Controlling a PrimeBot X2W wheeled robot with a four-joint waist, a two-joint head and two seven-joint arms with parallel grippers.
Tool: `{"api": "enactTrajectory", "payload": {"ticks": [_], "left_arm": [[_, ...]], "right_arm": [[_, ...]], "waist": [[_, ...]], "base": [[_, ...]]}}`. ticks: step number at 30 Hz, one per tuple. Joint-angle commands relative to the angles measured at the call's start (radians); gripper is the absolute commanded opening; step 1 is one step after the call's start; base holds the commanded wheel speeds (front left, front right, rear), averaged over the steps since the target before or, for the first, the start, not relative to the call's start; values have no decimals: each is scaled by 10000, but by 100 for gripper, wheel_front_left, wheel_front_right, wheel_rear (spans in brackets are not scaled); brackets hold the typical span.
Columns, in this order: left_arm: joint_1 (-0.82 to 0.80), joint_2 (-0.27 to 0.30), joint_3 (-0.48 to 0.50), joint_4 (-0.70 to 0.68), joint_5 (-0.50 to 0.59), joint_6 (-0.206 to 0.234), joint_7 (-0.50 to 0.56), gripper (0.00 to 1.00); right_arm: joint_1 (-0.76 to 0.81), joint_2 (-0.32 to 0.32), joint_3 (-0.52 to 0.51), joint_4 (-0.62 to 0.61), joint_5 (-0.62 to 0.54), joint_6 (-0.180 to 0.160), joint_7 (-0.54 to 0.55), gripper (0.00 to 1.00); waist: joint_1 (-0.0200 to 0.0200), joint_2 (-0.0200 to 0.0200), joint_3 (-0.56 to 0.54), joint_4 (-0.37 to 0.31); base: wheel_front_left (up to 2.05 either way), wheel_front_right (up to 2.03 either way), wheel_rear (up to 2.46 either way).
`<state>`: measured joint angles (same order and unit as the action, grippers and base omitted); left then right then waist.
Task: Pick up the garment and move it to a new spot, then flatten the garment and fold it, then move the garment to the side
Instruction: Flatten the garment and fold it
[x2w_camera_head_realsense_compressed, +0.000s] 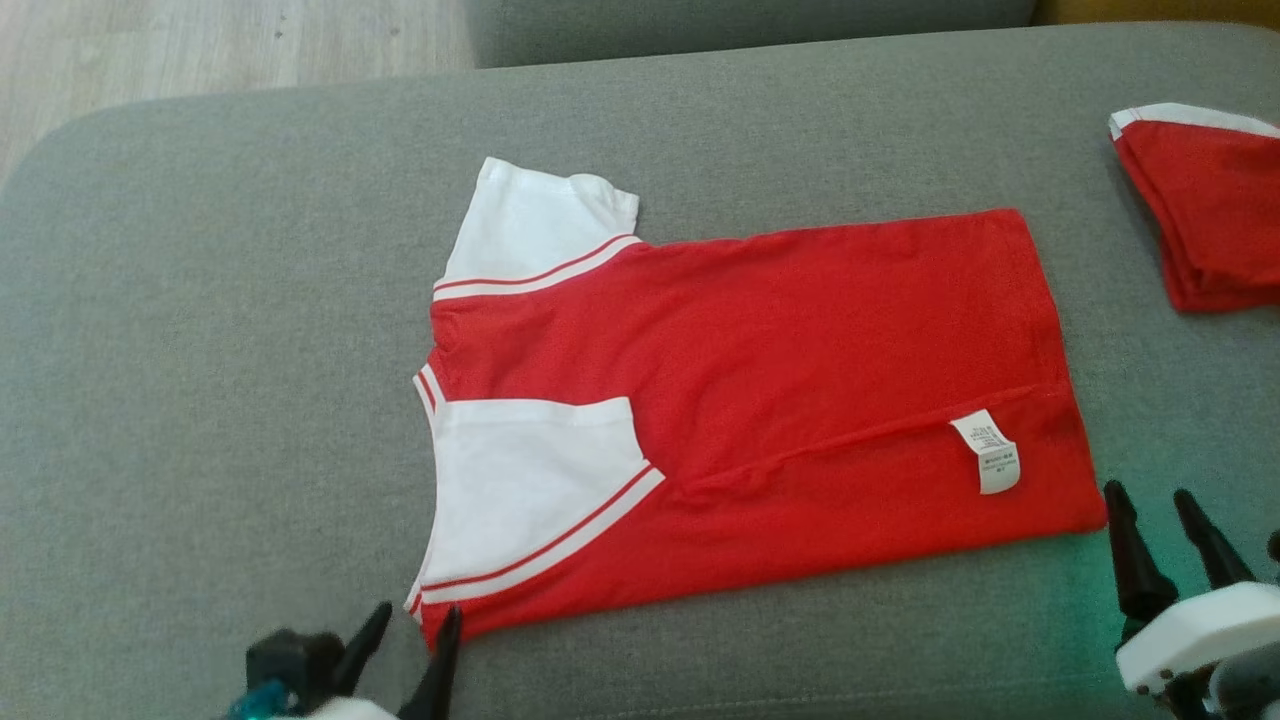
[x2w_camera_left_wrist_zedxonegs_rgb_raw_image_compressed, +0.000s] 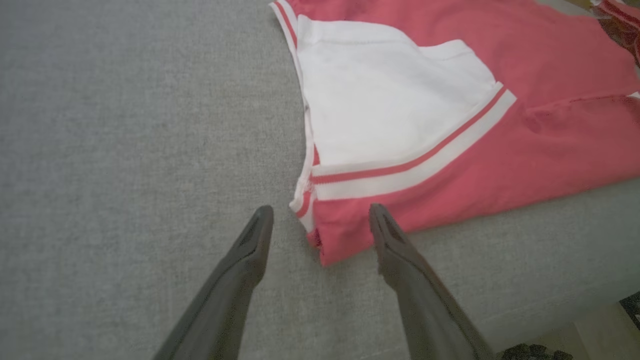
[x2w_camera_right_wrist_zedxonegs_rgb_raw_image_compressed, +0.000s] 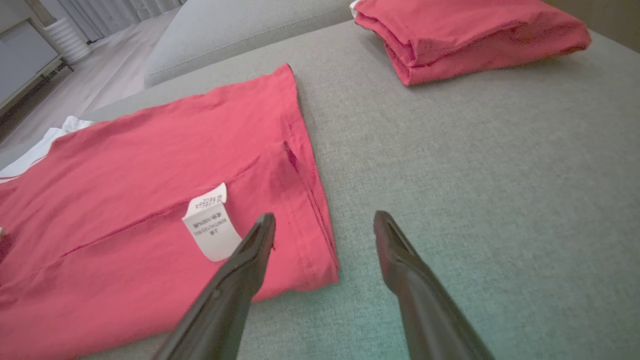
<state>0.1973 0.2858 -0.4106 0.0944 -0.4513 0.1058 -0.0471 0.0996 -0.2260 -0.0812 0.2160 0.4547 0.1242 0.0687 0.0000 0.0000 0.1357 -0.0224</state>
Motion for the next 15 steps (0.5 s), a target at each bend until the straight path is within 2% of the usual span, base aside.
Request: {"api": "enactTrajectory", "payload": {"ticks": [1, 4, 7, 12, 14, 15], "left_arm": [[-688, 250, 410, -578, -5, 38, -1, 100], [-1104, 341, 500, -950, 17, 7, 90, 100], [-2262, 567, 592, -1468, 139, -124, 570, 100], [-5330, 847, 626, -1742, 207, -695, 1953, 100], [-6687, 924, 749, -1309, 71, -977, 2467, 100], [-8001, 1013, 830, -633, -10, -1257, 2919, 100]], "right_arm": [[72, -36, -70, -641, -218, 65, 96, 100], [44, 114, -202, -923, -363, 65, 194, 100], [-144, 309, -295, -1237, -553, 65, 241, 100], [-668, 514, -127, -1611, -672, 65, 322, 100], [-910, 542, -51, -1698, -620, 65, 314, 100], [-1191, 591, 4, -1768, -498, 65, 285, 100]], "waist": [[0, 0, 34, -12], [0, 0, 148, -19], [0, 0, 464, -31], [0, 0, 1261, -153], [0, 0, 1641, -267], [0, 0, 2045, -421]], "base": [[0, 0, 0], [0, 0, 0], [0, 0, 0], [0, 0, 0], [0, 0, 0], [0, 0, 0]]}}
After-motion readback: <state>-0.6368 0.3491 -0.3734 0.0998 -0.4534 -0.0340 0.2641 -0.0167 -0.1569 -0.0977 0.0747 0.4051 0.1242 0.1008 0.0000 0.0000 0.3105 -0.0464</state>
